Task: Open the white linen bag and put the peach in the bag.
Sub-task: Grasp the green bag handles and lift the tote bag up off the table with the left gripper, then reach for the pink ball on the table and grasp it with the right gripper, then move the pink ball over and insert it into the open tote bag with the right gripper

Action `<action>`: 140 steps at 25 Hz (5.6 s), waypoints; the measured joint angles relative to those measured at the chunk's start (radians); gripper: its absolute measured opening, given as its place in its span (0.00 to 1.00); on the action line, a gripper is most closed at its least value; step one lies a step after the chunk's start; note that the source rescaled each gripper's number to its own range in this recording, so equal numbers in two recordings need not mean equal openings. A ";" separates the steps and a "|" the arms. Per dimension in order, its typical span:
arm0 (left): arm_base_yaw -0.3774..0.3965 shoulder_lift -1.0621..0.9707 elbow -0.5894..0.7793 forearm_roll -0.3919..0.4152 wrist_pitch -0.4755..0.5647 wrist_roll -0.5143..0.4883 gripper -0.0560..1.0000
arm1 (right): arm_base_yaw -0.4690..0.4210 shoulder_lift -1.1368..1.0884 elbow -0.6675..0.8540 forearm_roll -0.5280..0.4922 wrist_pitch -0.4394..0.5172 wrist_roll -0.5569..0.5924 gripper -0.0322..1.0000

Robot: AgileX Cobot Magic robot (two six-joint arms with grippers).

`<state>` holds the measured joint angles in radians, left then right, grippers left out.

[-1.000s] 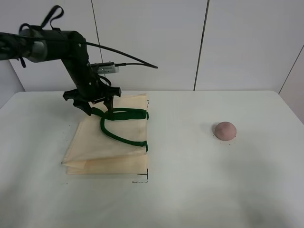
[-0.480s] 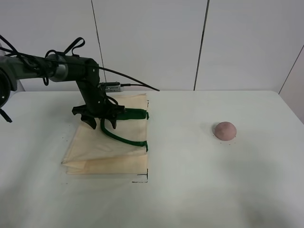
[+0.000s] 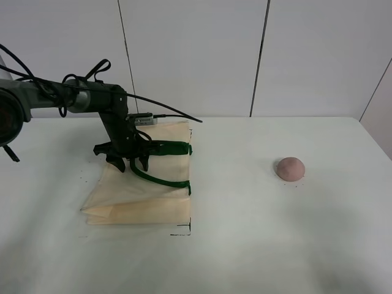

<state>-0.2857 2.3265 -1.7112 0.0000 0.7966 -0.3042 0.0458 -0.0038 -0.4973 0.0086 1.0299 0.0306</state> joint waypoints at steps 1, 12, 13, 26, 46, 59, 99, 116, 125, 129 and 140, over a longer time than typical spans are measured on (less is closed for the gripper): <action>0.000 0.000 -0.001 0.000 0.001 -0.001 0.76 | 0.000 0.000 0.000 0.000 0.000 0.000 1.00; 0.001 -0.009 -0.062 0.007 0.094 -0.023 0.06 | 0.000 0.000 0.000 0.000 0.000 0.000 1.00; 0.001 -0.011 -0.085 0.007 0.137 -0.024 0.06 | 0.000 0.000 0.000 0.000 0.000 0.000 1.00; -0.001 -0.226 -0.467 -0.123 0.374 0.068 0.06 | 0.000 0.000 0.000 0.000 0.000 0.000 1.00; -0.003 -0.431 -0.467 -0.126 0.376 0.137 0.05 | 0.000 0.357 -0.051 0.011 -0.066 -0.001 1.00; -0.003 -0.431 -0.467 -0.127 0.376 0.137 0.05 | 0.000 1.567 -0.633 0.015 -0.223 -0.031 1.00; -0.003 -0.431 -0.467 -0.127 0.376 0.138 0.05 | 0.023 2.119 -1.040 0.092 -0.236 -0.128 0.03; -0.003 -0.453 -0.467 -0.112 0.376 0.140 0.05 | 0.342 2.045 -1.374 0.528 -0.174 -0.413 0.03; -0.003 -0.463 -0.467 -0.100 0.376 0.140 0.05 | 0.521 2.229 -1.374 0.585 -0.394 -0.559 0.03; -0.003 -0.465 -0.467 -0.097 0.376 0.140 0.05 | 0.540 2.274 -1.374 0.589 -0.446 -0.583 0.03; -0.003 -0.465 -0.467 -0.097 0.376 0.141 0.05 | 0.546 2.304 -1.374 0.599 -0.519 -0.646 0.83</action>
<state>-0.2884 1.8619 -2.1785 -0.0971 1.1725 -0.1631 0.5922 2.2999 -1.8708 0.6076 0.5112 -0.6152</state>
